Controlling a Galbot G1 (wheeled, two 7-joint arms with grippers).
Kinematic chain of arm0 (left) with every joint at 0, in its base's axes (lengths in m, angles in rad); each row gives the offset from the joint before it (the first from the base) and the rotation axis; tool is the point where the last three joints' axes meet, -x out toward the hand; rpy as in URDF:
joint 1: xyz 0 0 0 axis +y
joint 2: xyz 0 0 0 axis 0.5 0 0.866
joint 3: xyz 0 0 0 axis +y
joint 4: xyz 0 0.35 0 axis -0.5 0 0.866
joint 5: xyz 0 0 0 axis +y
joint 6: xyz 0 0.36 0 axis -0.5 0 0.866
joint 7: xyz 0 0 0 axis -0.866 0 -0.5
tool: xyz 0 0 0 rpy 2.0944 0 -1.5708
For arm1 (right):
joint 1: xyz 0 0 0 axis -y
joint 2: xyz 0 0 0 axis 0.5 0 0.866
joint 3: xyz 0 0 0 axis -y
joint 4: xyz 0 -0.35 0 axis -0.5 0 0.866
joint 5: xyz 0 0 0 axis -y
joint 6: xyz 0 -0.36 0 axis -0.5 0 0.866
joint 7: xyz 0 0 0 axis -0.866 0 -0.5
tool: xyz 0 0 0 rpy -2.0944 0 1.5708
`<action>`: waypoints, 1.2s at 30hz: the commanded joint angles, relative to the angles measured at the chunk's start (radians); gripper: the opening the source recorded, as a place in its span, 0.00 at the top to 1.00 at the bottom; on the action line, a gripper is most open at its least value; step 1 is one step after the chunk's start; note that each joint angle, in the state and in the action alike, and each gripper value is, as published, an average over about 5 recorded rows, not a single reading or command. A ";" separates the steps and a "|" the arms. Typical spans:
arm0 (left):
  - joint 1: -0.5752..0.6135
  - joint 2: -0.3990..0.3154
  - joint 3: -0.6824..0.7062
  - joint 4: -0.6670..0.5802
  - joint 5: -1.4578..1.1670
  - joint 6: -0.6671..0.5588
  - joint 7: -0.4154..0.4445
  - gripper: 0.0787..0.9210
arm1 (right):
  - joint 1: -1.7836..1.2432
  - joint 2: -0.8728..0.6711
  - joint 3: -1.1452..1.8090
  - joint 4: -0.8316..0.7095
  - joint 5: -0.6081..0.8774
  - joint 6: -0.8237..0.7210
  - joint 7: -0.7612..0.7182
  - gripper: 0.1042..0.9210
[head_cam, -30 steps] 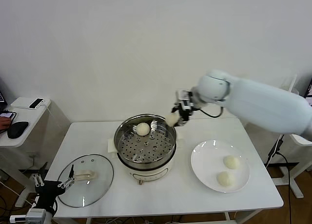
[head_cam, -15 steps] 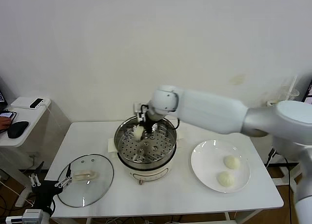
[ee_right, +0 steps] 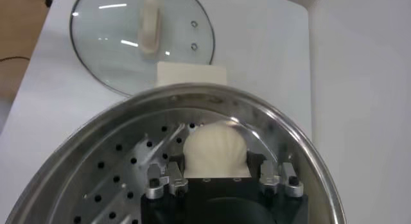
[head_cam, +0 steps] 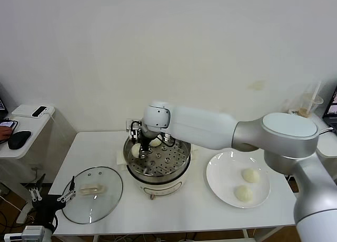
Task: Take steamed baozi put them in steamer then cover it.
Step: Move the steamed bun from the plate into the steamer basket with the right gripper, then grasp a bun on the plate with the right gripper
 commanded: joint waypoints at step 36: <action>0.020 0.013 0.026 -0.017 0.011 -0.003 0.000 0.12 | 0.136 -1.017 -0.047 0.604 -0.479 0.305 -0.420 0.12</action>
